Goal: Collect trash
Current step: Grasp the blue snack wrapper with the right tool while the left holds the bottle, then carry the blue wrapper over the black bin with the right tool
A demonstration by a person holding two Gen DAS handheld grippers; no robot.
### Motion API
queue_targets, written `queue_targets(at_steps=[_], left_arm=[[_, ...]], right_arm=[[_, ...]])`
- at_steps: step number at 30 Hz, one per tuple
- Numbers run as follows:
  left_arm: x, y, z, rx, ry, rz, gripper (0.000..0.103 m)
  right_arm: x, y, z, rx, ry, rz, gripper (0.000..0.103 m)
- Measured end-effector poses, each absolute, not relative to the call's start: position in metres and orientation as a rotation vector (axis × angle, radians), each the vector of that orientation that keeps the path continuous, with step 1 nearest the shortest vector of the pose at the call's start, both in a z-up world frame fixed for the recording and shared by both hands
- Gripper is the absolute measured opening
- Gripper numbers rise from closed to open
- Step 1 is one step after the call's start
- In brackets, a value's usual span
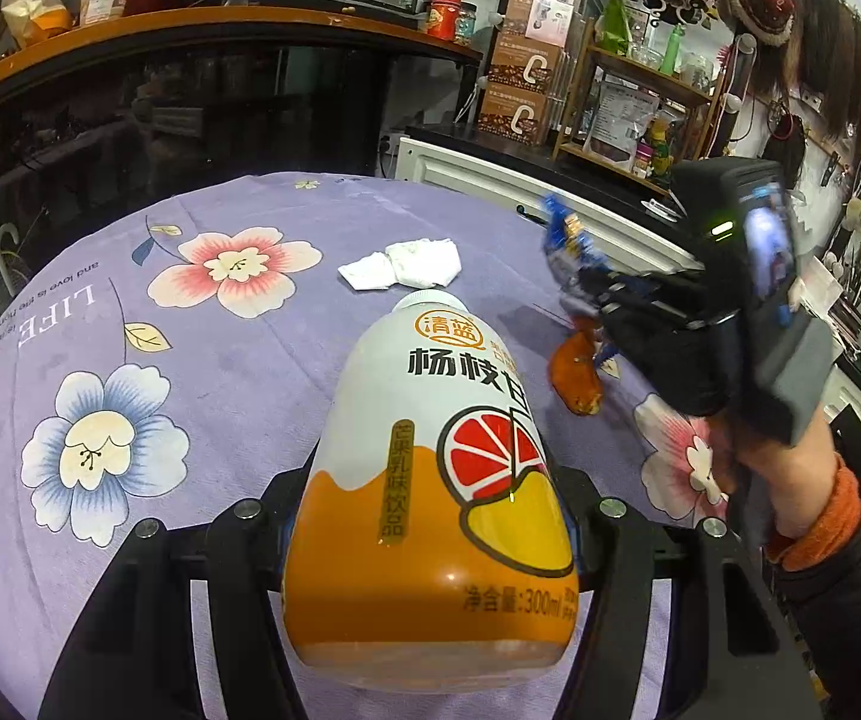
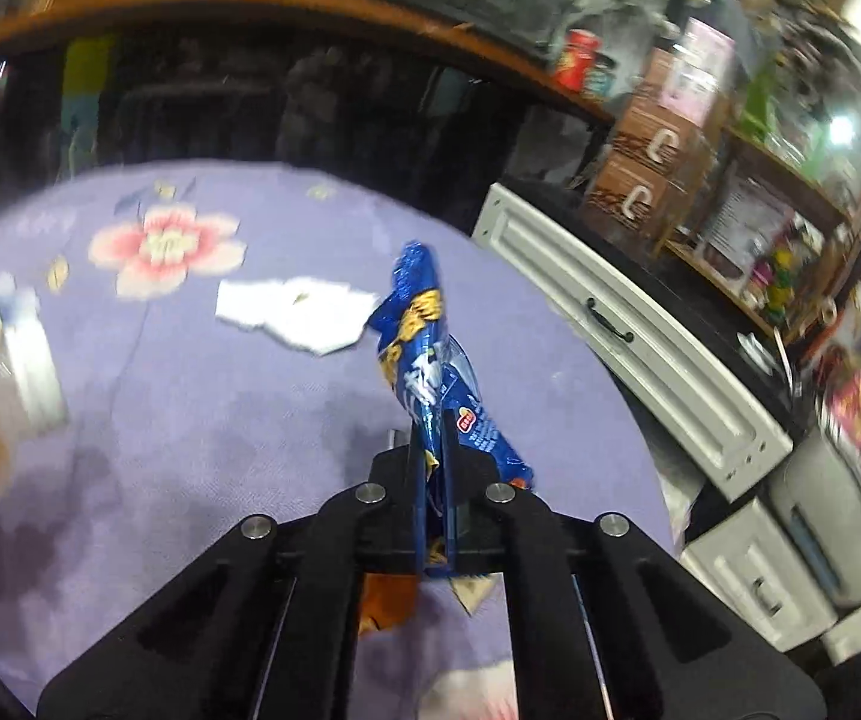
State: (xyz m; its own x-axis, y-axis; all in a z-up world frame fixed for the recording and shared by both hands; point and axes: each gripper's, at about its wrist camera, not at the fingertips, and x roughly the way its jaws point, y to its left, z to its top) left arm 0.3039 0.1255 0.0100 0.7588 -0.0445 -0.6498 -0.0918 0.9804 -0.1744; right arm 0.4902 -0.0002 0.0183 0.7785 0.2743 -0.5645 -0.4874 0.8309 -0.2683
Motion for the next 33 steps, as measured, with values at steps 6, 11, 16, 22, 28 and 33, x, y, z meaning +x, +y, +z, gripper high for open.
queue_targets(at_steps=[6,11,16,22,28,33], left_arm=[[0.301,0.092,0.018,-0.172,0.689,-0.034,0.06],[0.299,0.05,0.026,-0.147,0.668,-0.107,0.06],[0.295,0.007,0.029,-0.137,0.659,-0.194,0.06],[0.295,-0.048,0.025,-0.109,0.674,-0.296,0.06],[0.298,-0.104,0.018,-0.077,0.697,-0.398,0.06],[0.301,-0.143,0.005,-0.043,0.723,-0.445,0.06]], right_arm=[[0.459,-0.067,0.04,-0.277,0.503,0.415,0.005],[0.427,-0.13,0.05,-0.163,0.497,0.403,0.005],[0.397,-0.186,0.051,-0.105,0.499,0.379,0.005],[0.366,-0.254,0.028,-0.035,0.544,0.309,0.005],[0.352,-0.303,-0.012,0.027,0.639,0.248,0.005],[0.357,-0.325,-0.054,0.054,0.732,0.218,0.005]])
